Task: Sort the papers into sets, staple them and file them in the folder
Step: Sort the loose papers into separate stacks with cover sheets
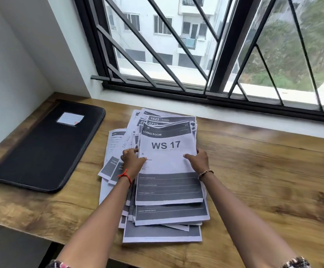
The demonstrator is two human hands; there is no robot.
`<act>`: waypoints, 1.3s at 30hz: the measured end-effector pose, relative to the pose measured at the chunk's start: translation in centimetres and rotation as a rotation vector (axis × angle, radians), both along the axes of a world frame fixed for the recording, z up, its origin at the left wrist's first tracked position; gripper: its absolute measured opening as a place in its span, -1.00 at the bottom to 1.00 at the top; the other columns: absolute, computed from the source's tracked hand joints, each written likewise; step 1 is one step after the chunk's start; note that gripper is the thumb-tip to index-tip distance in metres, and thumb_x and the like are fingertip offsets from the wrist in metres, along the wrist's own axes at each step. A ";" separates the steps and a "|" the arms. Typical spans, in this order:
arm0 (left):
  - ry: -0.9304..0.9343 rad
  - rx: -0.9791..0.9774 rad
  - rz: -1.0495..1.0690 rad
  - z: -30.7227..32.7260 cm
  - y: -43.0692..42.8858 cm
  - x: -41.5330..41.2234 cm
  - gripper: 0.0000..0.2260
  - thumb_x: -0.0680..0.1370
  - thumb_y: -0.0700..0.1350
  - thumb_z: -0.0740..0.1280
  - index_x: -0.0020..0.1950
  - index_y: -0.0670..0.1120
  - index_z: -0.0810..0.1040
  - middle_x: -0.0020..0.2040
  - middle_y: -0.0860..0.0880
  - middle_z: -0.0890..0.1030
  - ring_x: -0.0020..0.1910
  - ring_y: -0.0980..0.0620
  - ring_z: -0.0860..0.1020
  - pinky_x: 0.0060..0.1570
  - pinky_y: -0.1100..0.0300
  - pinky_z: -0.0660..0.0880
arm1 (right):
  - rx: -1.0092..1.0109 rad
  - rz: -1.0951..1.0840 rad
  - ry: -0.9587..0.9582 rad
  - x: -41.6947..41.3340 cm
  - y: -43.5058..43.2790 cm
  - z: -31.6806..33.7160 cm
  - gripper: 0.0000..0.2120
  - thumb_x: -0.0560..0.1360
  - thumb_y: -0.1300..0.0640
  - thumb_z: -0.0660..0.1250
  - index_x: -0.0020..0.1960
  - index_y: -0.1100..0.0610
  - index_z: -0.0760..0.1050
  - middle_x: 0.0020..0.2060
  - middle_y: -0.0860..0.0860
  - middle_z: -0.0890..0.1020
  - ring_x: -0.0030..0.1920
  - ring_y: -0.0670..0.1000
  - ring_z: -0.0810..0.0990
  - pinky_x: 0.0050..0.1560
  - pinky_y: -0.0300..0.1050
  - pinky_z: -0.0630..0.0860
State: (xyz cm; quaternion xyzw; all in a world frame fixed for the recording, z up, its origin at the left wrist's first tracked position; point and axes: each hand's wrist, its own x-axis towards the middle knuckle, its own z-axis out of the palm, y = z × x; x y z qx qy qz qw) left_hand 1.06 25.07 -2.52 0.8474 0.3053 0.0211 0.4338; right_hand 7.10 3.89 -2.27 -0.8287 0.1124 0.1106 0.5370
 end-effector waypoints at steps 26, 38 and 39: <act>-0.398 -0.625 -0.219 7.8 1.5 2.7 -0.69 0.45 -0.29 0.41 0.18 -0.22 0.51 0.04 -0.10 0.61 -0.14 0.16 0.61 -0.06 0.26 0.57 | 0.622 0.000 -0.168 0.3 -2.0 7.9 -0.62 0.17 0.21 0.47 -0.04 0.25 0.53 -0.11 0.12 0.59 -0.10 0.07 0.57 -0.17 -0.20 0.57; -0.723 -0.371 -0.153 14.0 -2.4 5.3 -0.76 0.52 -0.10 0.36 0.10 -0.23 0.51 -0.01 -0.12 0.60 -0.02 -0.14 0.59 -0.03 -0.11 0.58 | 0.647 -0.121 -0.470 1.3 -1.2 14.2 -0.70 0.41 0.40 0.34 0.12 0.24 0.47 0.00 0.12 0.58 0.04 0.15 0.56 0.04 -0.02 0.59; -0.751 -0.344 -0.148 14.3 -2.6 5.4 -0.75 0.53 -0.08 0.35 0.10 -0.23 0.51 -0.01 -0.12 0.60 -0.02 -0.13 0.59 -0.04 -0.12 0.58 | 0.669 -0.128 -0.485 1.3 -1.0 14.6 -0.71 0.41 0.39 0.35 0.10 0.22 0.47 -0.01 0.11 0.58 0.04 0.14 0.56 0.02 -0.03 0.60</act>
